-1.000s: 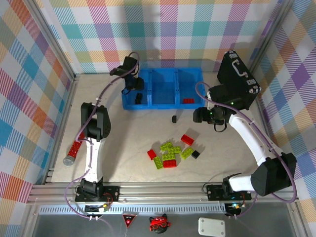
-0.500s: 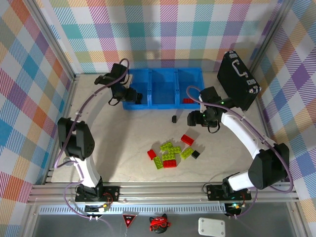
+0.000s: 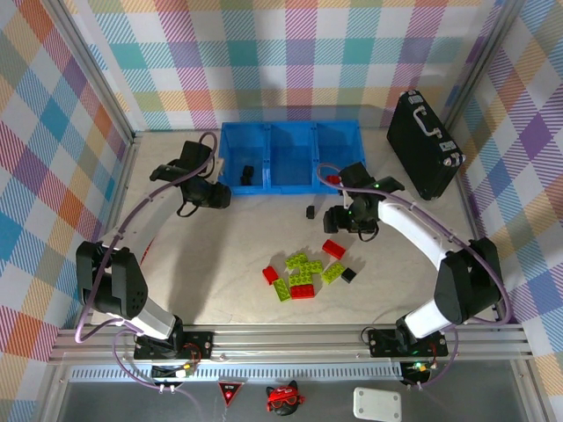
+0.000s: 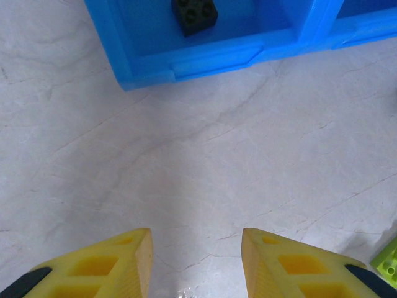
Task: Sort the legos into containers by color
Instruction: Pick up the lego from the center of the table.
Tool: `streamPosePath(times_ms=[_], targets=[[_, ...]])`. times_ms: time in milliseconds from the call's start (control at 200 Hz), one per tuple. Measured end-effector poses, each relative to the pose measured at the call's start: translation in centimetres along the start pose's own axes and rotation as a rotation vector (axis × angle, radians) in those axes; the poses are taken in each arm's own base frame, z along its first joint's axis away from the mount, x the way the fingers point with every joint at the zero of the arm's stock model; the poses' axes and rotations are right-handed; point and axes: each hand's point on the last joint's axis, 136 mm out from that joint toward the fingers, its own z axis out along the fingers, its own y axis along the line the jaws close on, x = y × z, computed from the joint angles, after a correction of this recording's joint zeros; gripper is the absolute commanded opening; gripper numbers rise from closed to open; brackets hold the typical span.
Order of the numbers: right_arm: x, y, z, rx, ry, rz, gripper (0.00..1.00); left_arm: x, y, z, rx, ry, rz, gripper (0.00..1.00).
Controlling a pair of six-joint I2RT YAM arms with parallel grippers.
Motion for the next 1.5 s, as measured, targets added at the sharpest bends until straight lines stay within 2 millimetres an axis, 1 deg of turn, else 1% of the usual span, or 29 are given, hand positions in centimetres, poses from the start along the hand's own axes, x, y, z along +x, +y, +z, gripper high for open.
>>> streamPosePath(times_ms=[85, 165, 330, 510, 600, 685, 770, 890, 1010, 1280, 1500], targets=[[0.2, -0.1, 0.2, 0.012, 0.003, 0.024, 0.76, -0.8, -0.1, 0.1, 0.008, -0.033, 0.003, 0.42], [0.4, -0.4, 0.4, 0.027, 0.004, 0.071, 0.78, -1.3, -0.3, 0.1, 0.013, -0.055, 0.005, 0.42], [1.0, -1.0, 1.0, 0.064, 0.011, 0.275, 0.8, -1.6, -0.3, 0.1, 0.015, -0.069, 0.006, 0.43], [2.2, -1.2, 2.8, 0.106, 0.042, 0.5, 0.83, -1.9, -0.3, 0.1, 0.014, -0.082, 0.008, 0.43], [2.7, -1.0, 3.7, 0.121, 0.057, 0.571, 0.85, -1.9, -0.3, 0.1, 0.014, -0.082, 0.008, 0.43], [2.8, -0.8, 4.6, 0.132, 0.067, 0.621, 0.86, -1.9, -0.2, 0.1, 0.012, -0.082, 0.009, 0.43], [3.0, -0.7, 5.5, 0.142, 0.083, 0.657, 0.86, -1.9, -0.2, 0.1, 0.012, -0.082, 0.011, 0.43], [3.1, -0.6, 6.8, 0.151, 0.106, 0.688, 0.89, -1.9, -0.2, 0.1, 0.012, -0.082, 0.011, 0.43], [3.1, -0.5, 7.7, 0.156, 0.122, 0.696, 0.9, -1.9, -0.2, 0.1, 0.011, -0.082, 0.012, 0.43], [2.6, 0.1, 8.4, 0.148, 0.13, 0.696, 0.86, -2.0, -0.1, 0.0, 0.002, -0.085, 0.023, 0.43], [2.6, 0.1, 8.9, 0.151, 0.138, 0.692, 0.83, -2.3, 0.1, -0.9, -0.013, -0.111, 0.034, 0.42]])
